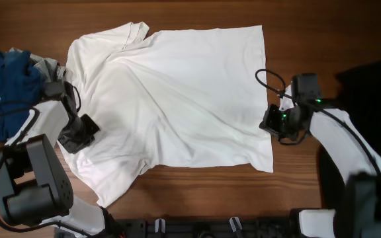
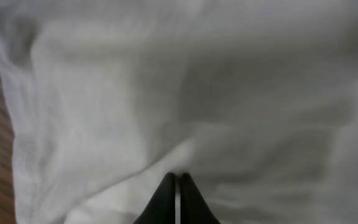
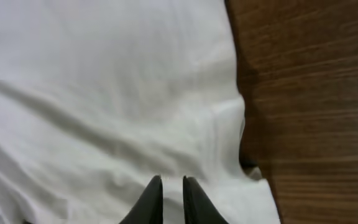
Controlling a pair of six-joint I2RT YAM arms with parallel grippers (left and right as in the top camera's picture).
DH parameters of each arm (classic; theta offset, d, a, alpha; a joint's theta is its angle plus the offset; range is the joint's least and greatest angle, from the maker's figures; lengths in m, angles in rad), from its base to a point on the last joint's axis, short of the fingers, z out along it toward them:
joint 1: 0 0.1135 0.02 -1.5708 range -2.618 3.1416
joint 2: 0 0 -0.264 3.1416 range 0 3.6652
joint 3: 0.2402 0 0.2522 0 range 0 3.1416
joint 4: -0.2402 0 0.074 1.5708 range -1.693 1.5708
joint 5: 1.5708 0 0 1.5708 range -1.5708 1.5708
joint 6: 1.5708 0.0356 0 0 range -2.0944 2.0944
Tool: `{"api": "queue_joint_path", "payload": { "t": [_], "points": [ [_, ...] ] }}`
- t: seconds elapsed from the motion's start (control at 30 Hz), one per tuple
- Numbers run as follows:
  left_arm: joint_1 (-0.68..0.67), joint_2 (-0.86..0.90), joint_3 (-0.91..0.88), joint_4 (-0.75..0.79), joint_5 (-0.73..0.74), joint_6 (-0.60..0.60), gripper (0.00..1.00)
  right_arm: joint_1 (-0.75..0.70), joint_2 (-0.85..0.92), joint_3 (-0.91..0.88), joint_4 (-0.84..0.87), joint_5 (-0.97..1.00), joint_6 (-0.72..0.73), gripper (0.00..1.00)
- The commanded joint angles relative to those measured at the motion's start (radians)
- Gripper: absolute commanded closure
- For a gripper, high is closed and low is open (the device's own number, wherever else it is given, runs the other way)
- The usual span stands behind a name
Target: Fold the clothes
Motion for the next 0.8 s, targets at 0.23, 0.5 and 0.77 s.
{"api": "queue_joint_path", "payload": {
  "t": [0.23,0.5,0.77],
  "points": [
    [0.103,-0.003,-0.042,0.119,-0.139,-0.068,0.96,0.012,-0.075,-0.206,-0.081,-0.004,0.227,0.84],
    [0.096,-0.003,-0.042,0.127,-0.138,-0.065,0.93,0.012,-0.075,-0.314,0.003,0.181,0.422,0.96],
    [0.096,-0.003,-0.042,0.127,-0.138,-0.065,0.69,-0.122,-0.079,-0.251,-0.068,0.321,0.459,0.96]
  ]
}}
